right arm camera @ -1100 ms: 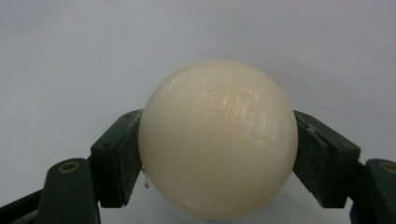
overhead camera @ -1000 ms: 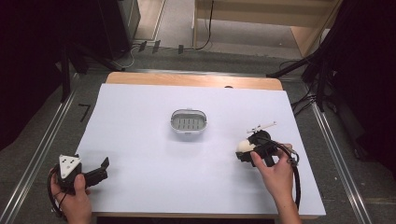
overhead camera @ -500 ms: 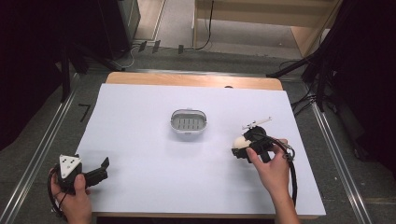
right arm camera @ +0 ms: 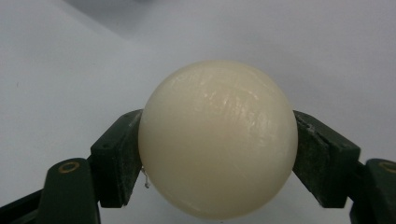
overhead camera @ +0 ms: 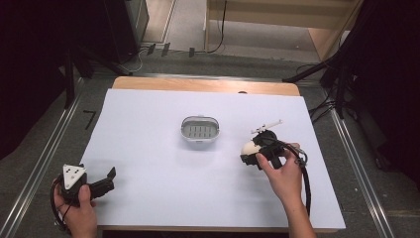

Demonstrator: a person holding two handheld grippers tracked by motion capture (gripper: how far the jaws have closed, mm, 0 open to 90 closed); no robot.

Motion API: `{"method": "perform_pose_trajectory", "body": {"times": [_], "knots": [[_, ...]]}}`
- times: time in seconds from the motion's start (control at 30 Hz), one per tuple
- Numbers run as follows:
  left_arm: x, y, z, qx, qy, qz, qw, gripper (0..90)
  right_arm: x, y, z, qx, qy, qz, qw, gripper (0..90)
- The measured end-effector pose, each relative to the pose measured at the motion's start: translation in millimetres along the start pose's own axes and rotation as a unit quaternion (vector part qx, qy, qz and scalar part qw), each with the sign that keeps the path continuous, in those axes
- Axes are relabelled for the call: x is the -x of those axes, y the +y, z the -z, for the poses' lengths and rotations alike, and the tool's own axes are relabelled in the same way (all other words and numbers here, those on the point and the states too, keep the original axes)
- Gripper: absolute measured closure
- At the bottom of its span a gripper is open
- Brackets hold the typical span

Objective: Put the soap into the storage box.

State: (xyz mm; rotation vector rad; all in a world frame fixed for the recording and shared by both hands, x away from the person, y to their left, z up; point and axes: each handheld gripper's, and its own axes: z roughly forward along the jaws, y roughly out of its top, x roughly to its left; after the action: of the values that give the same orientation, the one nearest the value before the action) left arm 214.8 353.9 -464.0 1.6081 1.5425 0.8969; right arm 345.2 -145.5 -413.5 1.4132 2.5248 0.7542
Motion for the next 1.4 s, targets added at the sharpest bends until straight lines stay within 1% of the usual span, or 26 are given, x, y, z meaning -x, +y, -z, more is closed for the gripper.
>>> {"method": "perform_pose_trajectory", "body": {"times": [0.27,0.43,0.53,0.6,0.87,0.97,1.0,1.4], "knots": [[-0.1,0.0,-0.2,0.000,-0.001,0.001,1.0000,0.1,-6.6,7.3,-3.4,-0.002,0.003,0.009,0.9999,25.0],[-0.2,0.1,-0.2,-0.001,0.000,0.001,1.0000,0.1,-9.6,10.8,-5.5,-0.003,0.006,0.009,0.9999,25.0],[-0.3,0.2,-0.1,-0.002,-0.001,0.001,1.0000,0.1,-11.2,12.8,-6.6,-0.004,0.009,0.013,0.9999,25.0],[-0.2,0.2,-0.3,-0.002,0.000,0.002,1.0000,0.1,-13.0,14.5,-7.0,-0.006,0.008,0.012,0.9999,25.0],[-0.2,0.1,-0.6,-0.002,0.000,0.000,1.0000,0.1,-17.0,21.7,-8.3,-0.002,0.014,0.019,0.9997,25.0],[-0.2,0.1,-0.6,-0.003,0.000,0.000,1.0000,0.1,-19.6,24.4,-9.1,-0.004,0.014,0.018,0.9997,25.0],[-0.3,0.1,-0.6,-0.003,0.000,0.000,1.0000,0.1,-20.0,25.3,-9.7,-0.002,0.016,0.022,0.9996,25.0],[-0.2,0.4,-0.8,-0.005,-0.001,-0.001,1.0000,0.1,-29.5,37.5,-10.4,0.000,0.021,0.030,0.9994,25.0]]}}
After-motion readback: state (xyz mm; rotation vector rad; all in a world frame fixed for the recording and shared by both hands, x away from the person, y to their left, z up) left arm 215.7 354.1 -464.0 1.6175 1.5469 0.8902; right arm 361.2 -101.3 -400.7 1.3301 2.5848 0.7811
